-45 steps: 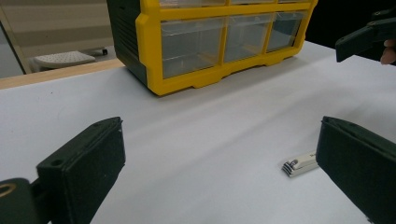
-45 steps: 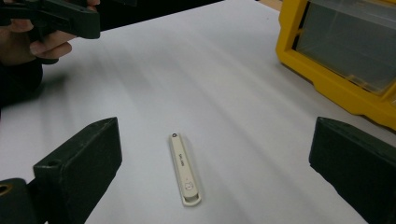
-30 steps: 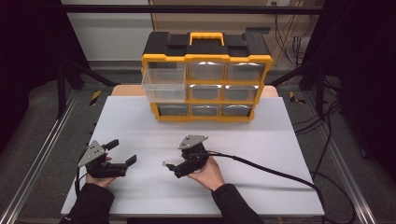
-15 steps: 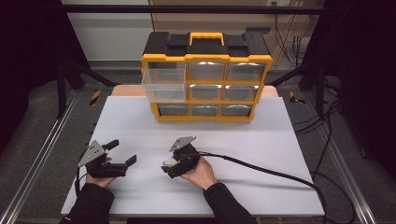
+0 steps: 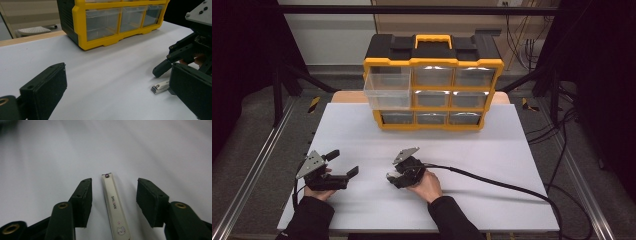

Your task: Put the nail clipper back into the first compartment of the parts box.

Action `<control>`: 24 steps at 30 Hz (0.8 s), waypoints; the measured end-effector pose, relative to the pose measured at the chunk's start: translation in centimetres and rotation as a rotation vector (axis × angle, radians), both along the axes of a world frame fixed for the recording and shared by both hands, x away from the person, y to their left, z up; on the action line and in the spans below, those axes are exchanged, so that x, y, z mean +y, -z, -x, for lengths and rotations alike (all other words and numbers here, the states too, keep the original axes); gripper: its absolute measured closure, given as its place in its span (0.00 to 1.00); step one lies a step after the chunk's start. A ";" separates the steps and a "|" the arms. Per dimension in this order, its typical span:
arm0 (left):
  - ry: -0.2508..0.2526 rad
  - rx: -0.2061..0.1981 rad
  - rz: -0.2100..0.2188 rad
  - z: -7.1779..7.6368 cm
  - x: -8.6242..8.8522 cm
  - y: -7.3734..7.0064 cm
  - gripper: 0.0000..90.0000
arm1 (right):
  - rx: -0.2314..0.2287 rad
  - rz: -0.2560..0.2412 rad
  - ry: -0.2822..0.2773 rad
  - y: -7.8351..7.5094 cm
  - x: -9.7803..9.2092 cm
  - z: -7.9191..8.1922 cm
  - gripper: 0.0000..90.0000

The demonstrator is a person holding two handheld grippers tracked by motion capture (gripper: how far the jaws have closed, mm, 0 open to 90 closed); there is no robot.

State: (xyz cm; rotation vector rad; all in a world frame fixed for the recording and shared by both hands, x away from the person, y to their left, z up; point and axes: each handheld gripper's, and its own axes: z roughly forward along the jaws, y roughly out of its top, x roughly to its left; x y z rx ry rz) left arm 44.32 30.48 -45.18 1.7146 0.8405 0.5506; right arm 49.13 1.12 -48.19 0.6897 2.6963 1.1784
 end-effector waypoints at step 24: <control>0.000 -0.001 -0.003 0.0 0.0 0.0 0.02 | -0.034 0.041 -0.039 0.0 0.3 0.6 0.81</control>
